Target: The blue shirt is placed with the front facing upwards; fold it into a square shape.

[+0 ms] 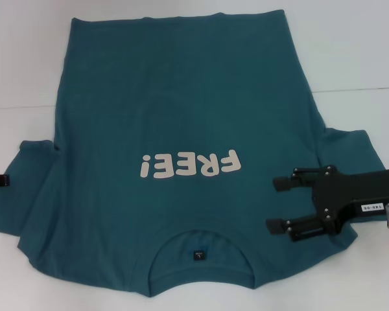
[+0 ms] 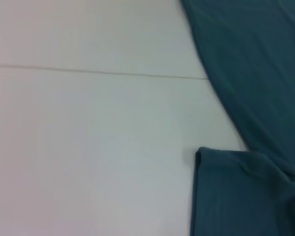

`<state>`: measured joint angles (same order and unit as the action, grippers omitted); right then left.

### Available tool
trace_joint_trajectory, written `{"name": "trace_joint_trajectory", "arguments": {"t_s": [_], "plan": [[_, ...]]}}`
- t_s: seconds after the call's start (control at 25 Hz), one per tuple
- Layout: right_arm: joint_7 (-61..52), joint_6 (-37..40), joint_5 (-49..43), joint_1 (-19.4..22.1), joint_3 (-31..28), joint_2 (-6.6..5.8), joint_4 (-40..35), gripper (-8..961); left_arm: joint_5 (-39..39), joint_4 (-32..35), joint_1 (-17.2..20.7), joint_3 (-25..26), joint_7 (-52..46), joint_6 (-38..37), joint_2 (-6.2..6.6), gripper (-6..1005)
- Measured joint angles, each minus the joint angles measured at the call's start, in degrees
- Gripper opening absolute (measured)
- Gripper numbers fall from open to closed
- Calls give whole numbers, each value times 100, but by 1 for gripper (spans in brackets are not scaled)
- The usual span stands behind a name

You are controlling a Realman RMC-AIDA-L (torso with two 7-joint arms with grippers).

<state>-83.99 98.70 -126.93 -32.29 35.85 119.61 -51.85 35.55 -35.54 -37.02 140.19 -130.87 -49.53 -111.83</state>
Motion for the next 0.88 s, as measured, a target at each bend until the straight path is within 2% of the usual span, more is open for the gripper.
{"name": "trace_joint_trajectory", "arguments": {"t_s": [0.12, 0.32, 0.88], "plan": [[-2, 0, -2, 2, 31, 0, 0, 939, 4, 188, -33, 33, -42, 15, 76, 511], [-11, 0, -6, -5, 82, 3, 0, 939, -22, 252, -40, 35, -73, 92, 89, 729], [-65, -9, -7, -14, 115, 0, -18, 938, -23, 362, -180, -34, -3, -120, 40, 731]]}}
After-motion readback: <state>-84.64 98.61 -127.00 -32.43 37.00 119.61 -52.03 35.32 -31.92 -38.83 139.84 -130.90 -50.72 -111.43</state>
